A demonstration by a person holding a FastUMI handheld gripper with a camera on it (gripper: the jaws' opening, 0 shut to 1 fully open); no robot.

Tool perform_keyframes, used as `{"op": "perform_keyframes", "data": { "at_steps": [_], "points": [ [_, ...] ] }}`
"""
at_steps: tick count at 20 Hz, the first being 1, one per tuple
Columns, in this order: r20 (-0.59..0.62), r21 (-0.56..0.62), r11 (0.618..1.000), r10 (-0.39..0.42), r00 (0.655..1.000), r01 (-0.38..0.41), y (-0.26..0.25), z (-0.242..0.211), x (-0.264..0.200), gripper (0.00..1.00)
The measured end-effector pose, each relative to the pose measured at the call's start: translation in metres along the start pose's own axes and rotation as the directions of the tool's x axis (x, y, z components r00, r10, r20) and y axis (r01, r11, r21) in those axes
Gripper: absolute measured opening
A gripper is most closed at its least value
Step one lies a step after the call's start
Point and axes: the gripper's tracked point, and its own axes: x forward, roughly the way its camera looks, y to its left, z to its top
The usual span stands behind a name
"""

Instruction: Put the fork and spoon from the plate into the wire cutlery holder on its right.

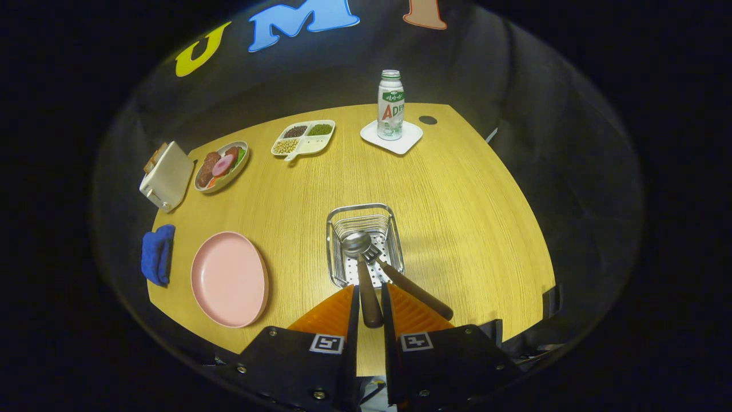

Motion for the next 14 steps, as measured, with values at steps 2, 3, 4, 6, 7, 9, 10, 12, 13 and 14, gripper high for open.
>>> {"op": "perform_keyframes", "data": {
  "at_steps": [2,3,4,6,7,9,10,12,13,14],
  "points": [
    [0.051,-0.002,1.000,0.003,0.999,-0.003,0.002,0.012,-0.004,0.22],
    [0.083,-0.006,1.000,0.005,0.997,-0.004,0.003,0.019,-0.006,0.22],
    [0.118,-0.010,1.000,0.008,0.993,-0.007,0.004,0.028,-0.010,0.22],
    [0.215,-0.017,1.000,0.017,0.976,-0.014,0.009,0.051,-0.020,0.22],
    [0.269,-0.024,1.000,0.021,0.963,-0.015,0.011,0.064,-0.028,0.22],
    [0.385,-0.048,0.999,0.024,0.923,-0.006,0.015,0.091,-0.047,0.22],
    [0.439,-0.064,0.998,0.017,0.898,0.012,0.015,0.104,-0.058,0.21],
    [0.540,-0.090,0.994,-0.003,0.841,0.061,0.016,0.129,-0.082,0.21],
    [0.588,-0.093,0.992,-0.018,0.809,0.089,0.015,0.140,-0.093,0.21],
    [0.633,-0.089,0.990,-0.026,0.773,0.106,0.017,0.151,-0.106,0.21]
  ]
}}
